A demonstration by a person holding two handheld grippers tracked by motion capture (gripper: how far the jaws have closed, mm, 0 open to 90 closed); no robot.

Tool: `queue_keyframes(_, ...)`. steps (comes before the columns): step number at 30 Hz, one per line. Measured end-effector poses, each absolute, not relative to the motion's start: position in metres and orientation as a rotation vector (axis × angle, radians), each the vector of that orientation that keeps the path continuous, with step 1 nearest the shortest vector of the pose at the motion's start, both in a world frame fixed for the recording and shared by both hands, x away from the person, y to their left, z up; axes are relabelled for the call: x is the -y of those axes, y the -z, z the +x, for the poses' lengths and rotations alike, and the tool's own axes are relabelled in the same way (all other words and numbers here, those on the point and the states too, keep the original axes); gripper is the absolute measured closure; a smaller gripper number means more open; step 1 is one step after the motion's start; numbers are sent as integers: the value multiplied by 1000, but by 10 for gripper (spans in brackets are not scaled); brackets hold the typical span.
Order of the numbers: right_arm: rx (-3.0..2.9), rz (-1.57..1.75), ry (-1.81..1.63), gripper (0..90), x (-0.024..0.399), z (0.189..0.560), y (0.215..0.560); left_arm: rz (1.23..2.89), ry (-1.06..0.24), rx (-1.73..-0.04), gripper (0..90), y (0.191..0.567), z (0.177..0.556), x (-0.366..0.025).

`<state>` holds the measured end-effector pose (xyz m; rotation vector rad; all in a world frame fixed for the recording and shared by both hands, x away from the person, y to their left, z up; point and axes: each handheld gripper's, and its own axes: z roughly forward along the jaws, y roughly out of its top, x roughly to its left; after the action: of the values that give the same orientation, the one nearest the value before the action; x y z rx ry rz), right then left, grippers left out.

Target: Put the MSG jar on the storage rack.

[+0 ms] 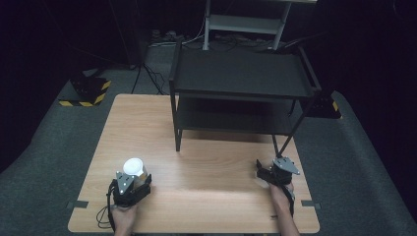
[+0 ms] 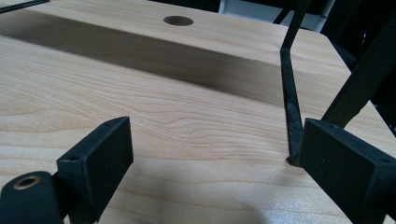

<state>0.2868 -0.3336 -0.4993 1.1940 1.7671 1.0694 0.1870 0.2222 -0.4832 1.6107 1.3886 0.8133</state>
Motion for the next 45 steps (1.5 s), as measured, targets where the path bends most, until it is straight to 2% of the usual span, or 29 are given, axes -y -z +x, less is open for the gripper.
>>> queue_keyframes(14, -1776, 1188, -1068, 98, 333, 287, 499, 1696, -791, -1234, 316, 455, 208, -202)
queue_keyframes(24, -1771, 1188, -1078, 101, 334, 287, 500, 1808, -668, -977, 316, 407, 252, -167)
queue_keyframes(34, -1768, 1189, -1094, 102, 336, 287, 500, 1819, -620, -877, 316, 375, 290, -128)
queue_keyframes(45, -1764, 1197, -1108, 102, 338, 288, 501, 1800, -618, -845, 316, 356, 314, -107)
